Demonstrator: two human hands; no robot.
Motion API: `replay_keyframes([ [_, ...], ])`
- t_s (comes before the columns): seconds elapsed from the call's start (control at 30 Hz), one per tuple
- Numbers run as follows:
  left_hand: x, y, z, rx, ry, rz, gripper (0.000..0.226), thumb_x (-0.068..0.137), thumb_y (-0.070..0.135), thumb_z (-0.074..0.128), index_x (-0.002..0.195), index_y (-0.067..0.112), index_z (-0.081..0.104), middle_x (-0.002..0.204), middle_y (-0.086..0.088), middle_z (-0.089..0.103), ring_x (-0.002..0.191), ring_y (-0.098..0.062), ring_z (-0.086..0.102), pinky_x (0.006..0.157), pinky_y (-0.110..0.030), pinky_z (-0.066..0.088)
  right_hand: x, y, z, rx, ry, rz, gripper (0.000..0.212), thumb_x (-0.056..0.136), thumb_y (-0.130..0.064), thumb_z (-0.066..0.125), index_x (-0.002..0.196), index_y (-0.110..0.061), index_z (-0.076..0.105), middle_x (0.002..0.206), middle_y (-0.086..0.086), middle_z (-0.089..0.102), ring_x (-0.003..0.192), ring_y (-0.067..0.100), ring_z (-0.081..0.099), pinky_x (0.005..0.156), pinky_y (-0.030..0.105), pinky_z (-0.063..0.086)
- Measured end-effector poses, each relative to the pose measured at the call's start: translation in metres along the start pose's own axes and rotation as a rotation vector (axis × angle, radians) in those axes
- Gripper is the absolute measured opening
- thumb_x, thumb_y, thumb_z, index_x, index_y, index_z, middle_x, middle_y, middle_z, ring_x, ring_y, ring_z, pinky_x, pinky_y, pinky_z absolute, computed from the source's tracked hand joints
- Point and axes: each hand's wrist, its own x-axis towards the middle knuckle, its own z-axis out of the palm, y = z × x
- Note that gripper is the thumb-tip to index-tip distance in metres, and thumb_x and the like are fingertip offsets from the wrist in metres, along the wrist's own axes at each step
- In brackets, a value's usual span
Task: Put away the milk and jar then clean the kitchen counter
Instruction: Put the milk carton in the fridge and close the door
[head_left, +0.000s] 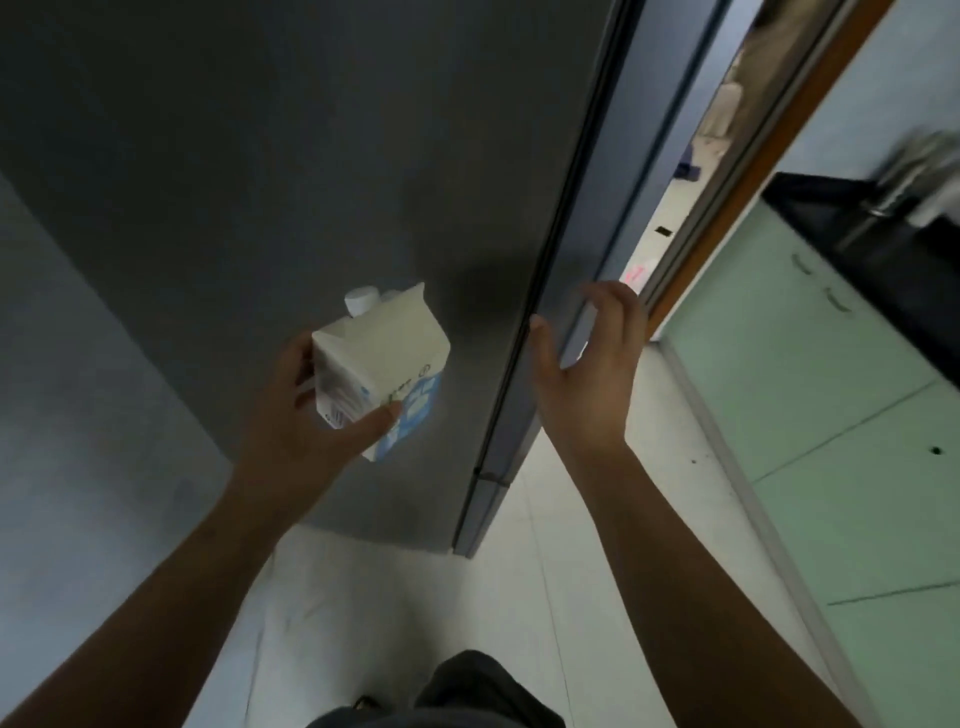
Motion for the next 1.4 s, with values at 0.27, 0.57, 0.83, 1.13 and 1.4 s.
replay_keyframes([
  [0.27, 0.058, 0.026, 0.011, -0.18, -0.032, 0.025, 0.085, 0.046, 0.044, 0.075, 0.122, 0.015, 0.048, 0.119, 0.005, 0.06, 0.108, -0.011, 0.061, 0.077, -0.028, 0.058, 0.051, -0.003, 0.014, 0.063, 0.119, 0.157, 0.063, 0.087, -0.027, 0.062, 0.139, -0.011, 0.028, 0.14, 0.007, 0.036, 0.126, 0.018, 0.04, 0.101, 0.02, 0.036],
  [0.57, 0.074, 0.035, 0.022, -0.205, -0.042, 0.002, 0.079, 0.044, 0.045, 0.076, 0.115, 0.022, 0.052, 0.111, 0.016, 0.063, 0.103, -0.003, 0.062, 0.076, -0.029, 0.057, 0.07, 0.012, 0.011, 0.274, 0.13, 0.292, 0.052, 0.08, -0.028, 0.071, 0.125, -0.029, 0.045, 0.117, -0.008, 0.057, 0.097, -0.001, 0.055, 0.075, 0.004, 0.042],
  [0.83, 0.074, 0.043, 0.029, -0.198, -0.103, 0.001, 0.077, 0.05, 0.04, 0.078, 0.118, 0.013, 0.053, 0.116, 0.004, 0.064, 0.106, -0.01, 0.062, 0.079, -0.038, 0.057, 0.072, 0.026, 0.005, 0.361, 0.103, 0.212, 0.042, 0.082, -0.021, 0.069, 0.121, -0.023, 0.053, 0.113, -0.011, 0.063, 0.095, -0.005, 0.059, 0.075, 0.005, 0.044],
  [1.13, 0.059, 0.044, 0.049, -0.2, -0.064, 0.02, 0.07, 0.05, 0.041, 0.076, 0.113, 0.02, 0.054, 0.11, 0.014, 0.064, 0.101, -0.002, 0.063, 0.068, -0.019, 0.056, 0.068, 0.029, 0.01, 0.416, 0.167, 0.16, 0.056, 0.083, -0.015, 0.066, 0.127, -0.041, 0.044, 0.118, -0.015, 0.055, 0.101, 0.002, 0.057, 0.075, 0.009, 0.045],
  [1.4, 0.05, 0.056, 0.071, -0.142, -0.039, 0.081, 0.068, 0.052, 0.045, 0.073, 0.114, 0.026, 0.052, 0.111, 0.014, 0.062, 0.104, 0.005, 0.06, 0.065, -0.011, 0.052, 0.066, 0.034, 0.006, 0.449, 0.169, 0.134, 0.049, 0.083, -0.02, 0.069, 0.125, -0.037, 0.049, 0.122, -0.019, 0.057, 0.105, -0.001, 0.056, 0.079, 0.01, 0.047],
])
